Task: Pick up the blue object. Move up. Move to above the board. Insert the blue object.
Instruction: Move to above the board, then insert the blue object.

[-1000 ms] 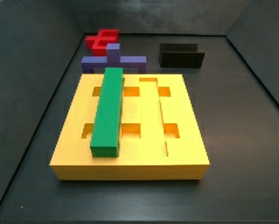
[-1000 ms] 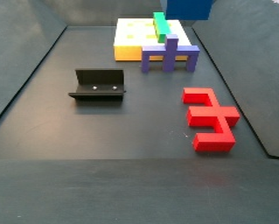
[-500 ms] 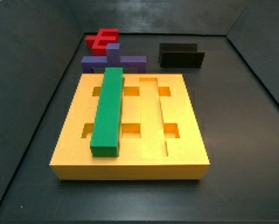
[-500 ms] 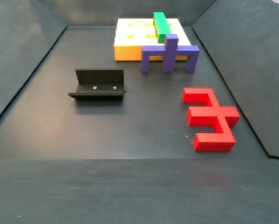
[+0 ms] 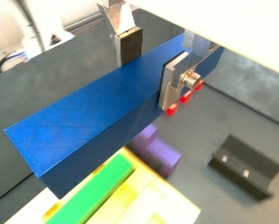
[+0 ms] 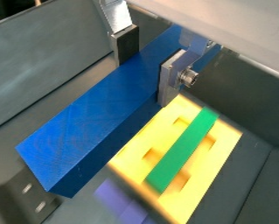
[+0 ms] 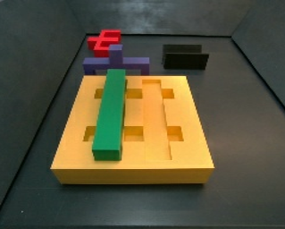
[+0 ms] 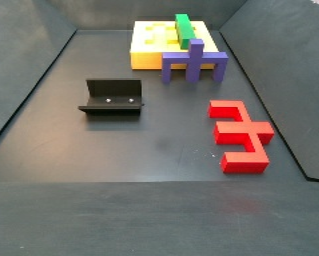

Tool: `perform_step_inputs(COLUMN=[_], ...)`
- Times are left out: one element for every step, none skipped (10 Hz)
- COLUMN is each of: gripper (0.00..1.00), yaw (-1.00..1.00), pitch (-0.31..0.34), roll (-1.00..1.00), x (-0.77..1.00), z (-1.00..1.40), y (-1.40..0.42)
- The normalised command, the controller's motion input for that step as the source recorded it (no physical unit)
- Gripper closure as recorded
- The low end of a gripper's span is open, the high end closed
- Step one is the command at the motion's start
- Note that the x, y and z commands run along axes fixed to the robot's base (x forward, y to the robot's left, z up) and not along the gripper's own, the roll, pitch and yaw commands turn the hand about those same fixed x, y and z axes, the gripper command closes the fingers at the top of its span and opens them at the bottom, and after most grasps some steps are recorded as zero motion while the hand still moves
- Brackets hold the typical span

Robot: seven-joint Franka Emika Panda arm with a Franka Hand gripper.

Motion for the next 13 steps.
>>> perform_step_inputs(gripper=[1.0,1.0,1.0,1.0,1.0,1.0,1.0,1.0,1.0,1.0,1.0,1.0,1.0], yaw=[0.01,0.0,0.0,0.0,0.03,0.0,0.0,0.07,0.11,0.09,0.1,0.06,0.0], pitch=[0.136,0.153,-0.026,-0.043,-0.02,-0.011,-0.054,-0.091,-0.106,-0.104,-0.123,-0.106,-0.093], roll=[0.03,0.03,0.0,0.08,0.4,0.39,0.33,0.33,0.31,0.22,0.14,0.16,0.16], x=[0.07,0.09,0.0,0.0,0.0,0.03,0.0,0.0,0.07,0.21,0.23,0.25,0.26], z=[0.11,0.07,-0.14,-0.38,-0.55,-0.57,-0.65,-0.61,-0.61,-0.75,-0.85,-0.85,-0.86], y=[-0.75,-0.46,0.0,0.0,-0.28,-0.23,-0.19,-0.17,-0.19,-0.23,-0.23,-0.19,-0.16])
